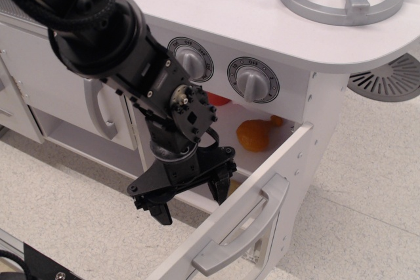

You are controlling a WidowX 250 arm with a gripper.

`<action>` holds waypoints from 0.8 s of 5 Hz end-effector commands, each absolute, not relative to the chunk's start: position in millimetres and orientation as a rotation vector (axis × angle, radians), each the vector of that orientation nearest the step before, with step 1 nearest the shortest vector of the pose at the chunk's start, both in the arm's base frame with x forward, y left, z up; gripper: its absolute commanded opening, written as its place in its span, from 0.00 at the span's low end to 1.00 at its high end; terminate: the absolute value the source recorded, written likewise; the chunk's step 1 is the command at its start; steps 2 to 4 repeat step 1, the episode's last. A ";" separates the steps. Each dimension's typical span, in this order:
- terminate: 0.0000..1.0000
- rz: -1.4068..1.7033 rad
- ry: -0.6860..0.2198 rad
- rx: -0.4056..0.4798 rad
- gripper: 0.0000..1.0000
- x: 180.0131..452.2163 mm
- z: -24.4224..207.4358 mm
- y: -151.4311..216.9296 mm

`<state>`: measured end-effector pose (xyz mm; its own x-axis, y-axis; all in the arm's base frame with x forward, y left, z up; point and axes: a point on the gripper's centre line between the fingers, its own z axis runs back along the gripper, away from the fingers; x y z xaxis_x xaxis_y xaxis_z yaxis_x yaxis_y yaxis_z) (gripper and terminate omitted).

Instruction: Open oven

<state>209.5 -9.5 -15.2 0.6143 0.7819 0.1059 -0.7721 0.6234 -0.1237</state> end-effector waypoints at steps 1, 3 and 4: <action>1.00 0.899 -0.186 -0.086 1.00 215.0 -3.6 -11.0; 1.00 0.899 -0.186 -0.086 1.00 215.0 -3.6 -11.0; 1.00 0.899 -0.186 -0.086 1.00 215.0 -3.6 -11.0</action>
